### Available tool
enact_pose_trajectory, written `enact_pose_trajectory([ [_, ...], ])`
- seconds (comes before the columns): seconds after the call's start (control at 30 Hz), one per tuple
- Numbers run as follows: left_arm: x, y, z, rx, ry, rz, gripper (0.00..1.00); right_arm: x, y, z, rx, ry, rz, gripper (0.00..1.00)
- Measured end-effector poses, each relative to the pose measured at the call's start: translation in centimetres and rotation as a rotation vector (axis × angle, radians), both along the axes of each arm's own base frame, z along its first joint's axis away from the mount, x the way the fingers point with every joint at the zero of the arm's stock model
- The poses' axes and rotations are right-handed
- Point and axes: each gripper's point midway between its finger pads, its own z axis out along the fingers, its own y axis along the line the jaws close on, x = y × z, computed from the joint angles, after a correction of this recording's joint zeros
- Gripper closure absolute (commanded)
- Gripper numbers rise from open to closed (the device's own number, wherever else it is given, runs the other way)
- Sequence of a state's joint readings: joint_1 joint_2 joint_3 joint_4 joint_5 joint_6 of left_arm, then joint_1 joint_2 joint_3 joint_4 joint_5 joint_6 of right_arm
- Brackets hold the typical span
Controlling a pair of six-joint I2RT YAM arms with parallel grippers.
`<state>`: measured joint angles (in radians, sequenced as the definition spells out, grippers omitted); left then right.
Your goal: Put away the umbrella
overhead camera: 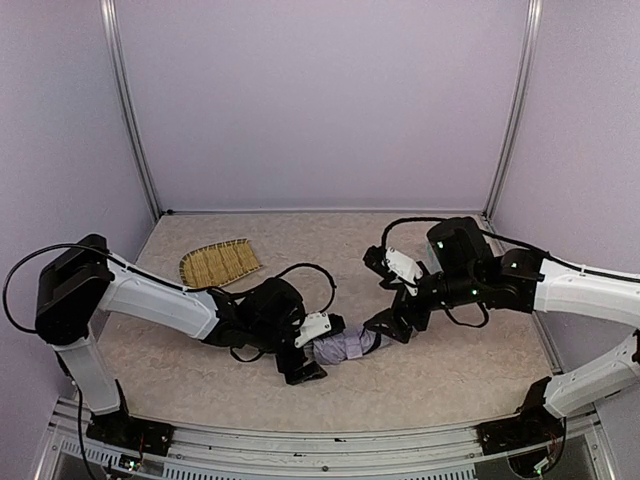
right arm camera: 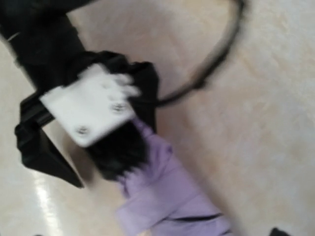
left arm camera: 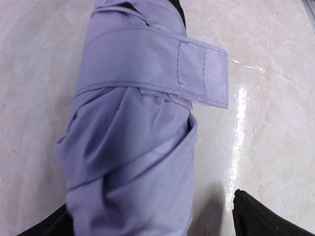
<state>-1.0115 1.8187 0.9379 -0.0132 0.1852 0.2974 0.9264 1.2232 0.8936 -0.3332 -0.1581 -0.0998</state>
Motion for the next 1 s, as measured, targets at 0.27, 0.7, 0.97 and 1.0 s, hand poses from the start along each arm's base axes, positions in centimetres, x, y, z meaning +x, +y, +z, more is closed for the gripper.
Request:
enact_pose_trajectory([
  [0.27,0.9,2.8,8.6,-0.213,-0.252,0.086,0.01,5.4,1.8,4.6,-0.029,-0.216,0.159,0.00],
  [0.7,1.2,7.8,11.9,-0.364,-0.338,0.250,0.08,2.0,4.9,-11.2,-0.496,-0.025,0.575,0.16],
  [0.97,1.2,8.0,11.6,-0.361,-0.329,0.252,0.12,3.2,4.9,-15.7,-0.669,0.008,0.557,0.34],
  [1.0,1.2,8.0,11.6,-0.361,-0.328,0.251,0.12,3.3,4.5,-16.2,-0.696,0.011,0.551,0.37],
])
